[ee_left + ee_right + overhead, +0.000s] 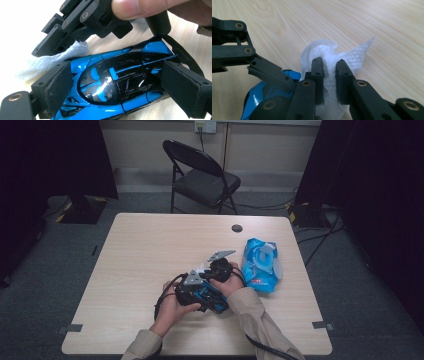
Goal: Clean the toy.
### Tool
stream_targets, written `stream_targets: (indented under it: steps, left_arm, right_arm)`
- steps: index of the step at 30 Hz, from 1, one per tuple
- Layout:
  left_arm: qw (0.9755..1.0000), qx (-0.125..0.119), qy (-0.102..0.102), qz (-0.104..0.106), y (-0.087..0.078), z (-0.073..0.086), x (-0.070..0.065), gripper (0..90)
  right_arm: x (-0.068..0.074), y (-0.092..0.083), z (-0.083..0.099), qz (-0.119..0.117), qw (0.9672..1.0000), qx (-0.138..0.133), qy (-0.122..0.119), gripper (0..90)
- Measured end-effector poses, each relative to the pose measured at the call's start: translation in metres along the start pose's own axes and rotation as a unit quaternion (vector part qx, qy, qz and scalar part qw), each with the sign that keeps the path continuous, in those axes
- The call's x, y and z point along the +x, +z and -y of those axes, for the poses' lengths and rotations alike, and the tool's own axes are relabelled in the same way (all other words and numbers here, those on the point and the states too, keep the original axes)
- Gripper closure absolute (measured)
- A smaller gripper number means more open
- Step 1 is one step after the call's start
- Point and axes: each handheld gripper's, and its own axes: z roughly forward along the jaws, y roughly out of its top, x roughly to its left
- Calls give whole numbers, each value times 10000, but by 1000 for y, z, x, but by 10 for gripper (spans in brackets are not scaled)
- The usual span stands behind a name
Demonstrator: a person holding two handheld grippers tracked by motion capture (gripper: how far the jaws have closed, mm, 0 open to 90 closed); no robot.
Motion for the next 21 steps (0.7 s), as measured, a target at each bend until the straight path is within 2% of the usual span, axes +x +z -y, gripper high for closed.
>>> stream_targets:
  steps: [9,21]
  left_arm:
    - [10000,12,-8,-5,0,0,0,101]
    - [10000,-1,-6,-1,0,0,0,101]
  right_arm:
    - [1,3,2,78,9998,165,-32,805]
    - [-1,-1,6,2,9998,217,32,809]
